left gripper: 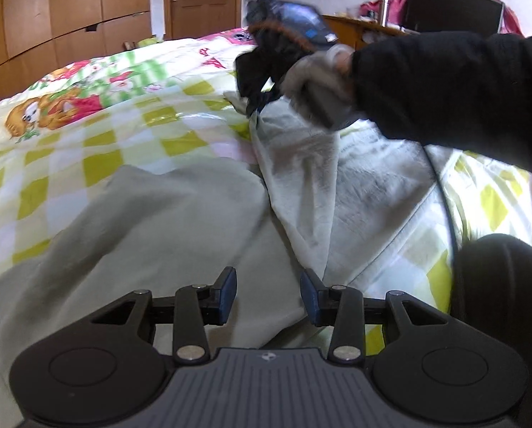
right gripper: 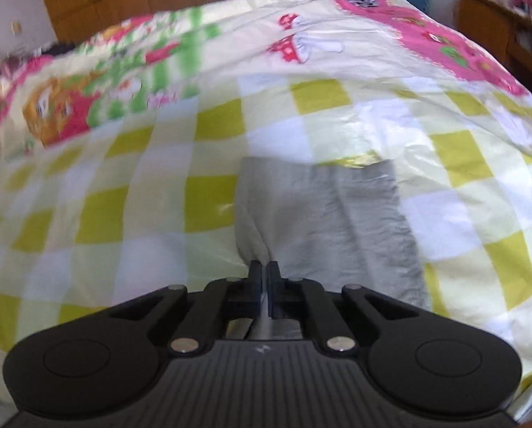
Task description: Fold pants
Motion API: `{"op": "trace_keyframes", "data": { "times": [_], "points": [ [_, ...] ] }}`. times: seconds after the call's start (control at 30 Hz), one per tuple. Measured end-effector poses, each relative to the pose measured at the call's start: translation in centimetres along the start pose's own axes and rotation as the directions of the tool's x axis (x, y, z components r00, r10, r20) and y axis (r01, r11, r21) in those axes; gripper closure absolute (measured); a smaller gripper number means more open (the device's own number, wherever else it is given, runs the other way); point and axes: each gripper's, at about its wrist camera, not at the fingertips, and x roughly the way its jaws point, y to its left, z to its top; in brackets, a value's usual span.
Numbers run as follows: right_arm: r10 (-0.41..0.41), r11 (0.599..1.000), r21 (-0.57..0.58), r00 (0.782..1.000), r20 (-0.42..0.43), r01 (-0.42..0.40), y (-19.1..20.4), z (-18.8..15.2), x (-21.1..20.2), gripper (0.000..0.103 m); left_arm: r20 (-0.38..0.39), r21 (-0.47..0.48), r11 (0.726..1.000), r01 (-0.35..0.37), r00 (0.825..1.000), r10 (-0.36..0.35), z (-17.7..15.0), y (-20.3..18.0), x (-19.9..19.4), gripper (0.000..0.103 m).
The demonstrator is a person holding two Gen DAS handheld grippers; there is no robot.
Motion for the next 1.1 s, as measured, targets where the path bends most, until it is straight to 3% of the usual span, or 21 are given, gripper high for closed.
{"op": "trace_keyframes", "data": {
  "times": [0.1, 0.2, 0.3, 0.37, 0.47, 0.57, 0.63, 0.7, 0.77, 0.8, 0.9, 1.0, 1.03, 1.1],
  "points": [
    [0.107, 0.988, 0.101, 0.991, 0.081, -0.115, -4.3, -0.4, -4.9, 0.1, -0.004, 0.017, 1.0, -0.001, 1.0, 0.001, 0.6, -0.5, 0.4, 0.05],
    [0.194, 0.94, 0.244, 0.961, 0.196, -0.239, -9.6, -1.9, -11.2, 0.1, 0.005, 0.047, 0.999, -0.001, 1.0, 0.0, 1.6, -1.6, 0.6, 0.05],
    [0.206, 0.869, 0.375, 0.926, 0.316, -0.322, -15.6, -5.5, -16.1, 0.1, 0.013, 0.082, 0.997, 0.014, 1.0, -0.015, 2.2, -3.1, 0.8, 0.05],
    [0.17, 0.831, 0.452, 0.922, 0.348, -0.324, -19.6, -8.7, -17.4, 0.099, -0.001, 0.11, 0.994, 0.029, 1.0, -0.029, 2.4, -4.3, 1.4, 0.05],
    [0.091, 0.799, 0.554, 0.957, 0.276, -0.235, -24.1, -13.1, -16.7, 0.096, -0.045, 0.157, 0.986, 0.051, 0.998, -0.045, 2.4, -6.4, 2.6, 0.05],
    [0.107, 0.749, 0.613, 0.959, 0.263, -0.252, -26.4, -15.9, -15.7, 0.093, -0.087, 0.209, 0.976, 0.055, 0.996, -0.037, 2.4, -8.1, 3.8, 0.05],
    [0.096, 0.771, 0.588, 0.958, 0.272, -0.245, -26.5, -16.2, -15.8, 0.092, -0.098, 0.234, 0.971, 0.05, 0.995, -0.028, 2.6, -9.0, 4.2, 0.05],
    [0.107, 0.802, 0.548, 0.959, 0.261, -0.238, -26.3, -15.5, -15.4, 0.083, -0.106, 0.25, 0.967, 0.043, 0.994, -0.017, 2.9, -9.5, 4.7, 0.049],
    [0.141, 0.829, 0.498, 0.957, 0.254, -0.255, -25.7, -14.5, -15.1, 0.053, -0.113, 0.255, 0.966, 0.037, 0.994, -0.008, 3.3, -9.8, 5.2, 0.049],
    [0.17, 0.831, 0.481, 0.951, 0.257, -0.279, -25.5, -14.0, -14.7, 0.048, -0.116, 0.255, 0.966, 0.035, 0.993, -0.005, 3.5, -10.0, 5.4, 0.048],
    [0.232, 0.819, 0.467, 0.937, 0.262, -0.333, -25.3, -12.7, -13.3, 0.047, -0.122, 0.258, 0.966, 0.028, 0.993, 0.004, 3.8, -10.3, 6.0, 0.048],
    [0.294, 0.771, 0.502, 0.918, 0.267, -0.393, -25.8, -11.3, -11.2, 0.047, -0.13, 0.259, 0.965, 0.027, 0.992, 0.008, 4.1, -10.4, 6.4, 0.047],
    [0.329, 0.739, 0.524, 0.905, 0.269, -0.424, -26.2, -11.0, -10.4, 0.047, -0.132, 0.26, 0.965, 0.026, 0.991, 0.009, 4.1, -10.4, 6.5, 0.047],
    [0.396, 0.639, 0.597, 0.873, 0.286, -0.485, -27.0, -10.8, -9.2, 0.057, -0.136, 0.262, 0.965, 0.025, 0.991, 0.012, 4.3, -10.5, 6.6, 0.046]
  ]
}}
